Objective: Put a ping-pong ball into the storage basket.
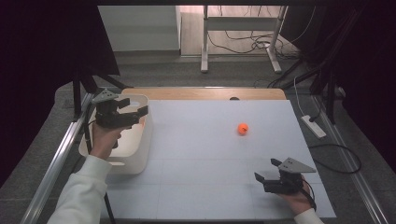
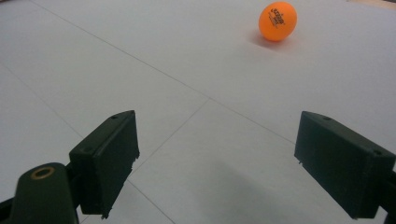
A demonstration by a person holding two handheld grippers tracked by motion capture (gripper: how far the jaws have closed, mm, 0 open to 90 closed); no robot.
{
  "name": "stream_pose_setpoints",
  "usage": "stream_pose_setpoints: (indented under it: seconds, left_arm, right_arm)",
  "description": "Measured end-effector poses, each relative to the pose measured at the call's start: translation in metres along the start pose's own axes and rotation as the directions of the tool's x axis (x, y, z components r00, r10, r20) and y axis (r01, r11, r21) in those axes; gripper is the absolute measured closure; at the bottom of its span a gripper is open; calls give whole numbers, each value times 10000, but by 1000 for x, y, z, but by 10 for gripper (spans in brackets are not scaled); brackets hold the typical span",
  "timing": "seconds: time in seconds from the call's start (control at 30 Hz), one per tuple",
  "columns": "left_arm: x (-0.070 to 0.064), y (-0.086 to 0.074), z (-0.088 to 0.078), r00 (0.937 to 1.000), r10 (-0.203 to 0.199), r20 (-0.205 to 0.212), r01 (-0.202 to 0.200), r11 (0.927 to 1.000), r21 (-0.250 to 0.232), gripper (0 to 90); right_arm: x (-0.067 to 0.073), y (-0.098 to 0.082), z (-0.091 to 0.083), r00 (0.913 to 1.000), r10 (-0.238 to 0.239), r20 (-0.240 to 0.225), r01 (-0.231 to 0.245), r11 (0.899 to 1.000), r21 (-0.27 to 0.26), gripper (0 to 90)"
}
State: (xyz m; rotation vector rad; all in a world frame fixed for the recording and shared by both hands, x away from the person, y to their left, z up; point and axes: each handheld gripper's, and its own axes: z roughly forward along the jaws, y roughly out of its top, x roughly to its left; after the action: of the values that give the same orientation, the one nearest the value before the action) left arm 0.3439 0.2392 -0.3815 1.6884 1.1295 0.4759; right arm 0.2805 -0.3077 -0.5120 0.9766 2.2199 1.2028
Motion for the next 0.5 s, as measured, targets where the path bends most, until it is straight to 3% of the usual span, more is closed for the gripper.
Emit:
stream_pose_setpoints:
  seconds: [0.33, 0.5]
  left_arm:
    - [-20, 0, -6, 9966, 369, 732, -342, 9987, -382, 147]
    - [-28, 1, -4, 9940, 353, 1033, -296, 9980, -561, 147]
  right_arm:
    - [-2, 0, 3, 10000, 69, 10, -69, 9999, 78, 131]
    - [-2, -1, 3, 10000, 30, -35, -30, 10000, 89, 131]
